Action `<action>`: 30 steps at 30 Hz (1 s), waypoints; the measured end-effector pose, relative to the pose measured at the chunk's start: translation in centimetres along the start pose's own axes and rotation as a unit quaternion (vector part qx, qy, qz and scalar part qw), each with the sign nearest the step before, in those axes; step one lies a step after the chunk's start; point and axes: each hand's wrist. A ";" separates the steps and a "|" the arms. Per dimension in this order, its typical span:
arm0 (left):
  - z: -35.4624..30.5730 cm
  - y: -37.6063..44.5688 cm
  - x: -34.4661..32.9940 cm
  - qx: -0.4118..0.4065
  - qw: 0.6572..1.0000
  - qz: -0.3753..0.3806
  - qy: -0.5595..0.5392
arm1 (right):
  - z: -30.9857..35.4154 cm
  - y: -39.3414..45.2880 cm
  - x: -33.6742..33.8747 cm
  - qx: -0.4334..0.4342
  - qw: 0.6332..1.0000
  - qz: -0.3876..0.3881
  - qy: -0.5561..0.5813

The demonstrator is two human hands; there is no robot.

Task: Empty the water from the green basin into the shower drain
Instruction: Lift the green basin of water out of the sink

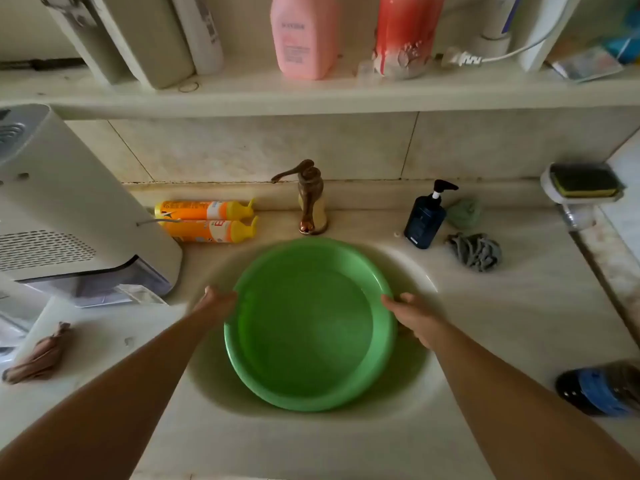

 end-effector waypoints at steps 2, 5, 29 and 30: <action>0.1 0.1 -0.5 0.029 0.999 0.003 -0.018 | -0.3 0.0 -0.2 -0.005 0.999 -0.016 0.037; 1.0 0.9 -1.4 0.071 0.995 0.039 -0.051 | -1.1 -0.3 -0.5 -0.014 0.997 -0.030 0.075; 4.3 0.8 -2.5 0.188 0.957 -0.036 -0.219 | -0.1 0.2 -3.3 -0.105 0.975 -0.033 0.194; 4.1 0.6 -2.3 0.181 0.960 -0.038 -0.211 | 0.4 0.3 -3.2 -0.098 0.978 -0.033 0.180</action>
Point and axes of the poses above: each hand's wrist, its own y-axis towards the middle knuckle, its own x-axis out of the back of the hand, z = x × y, and after that the axes turned 9 degrees about x, right-handed
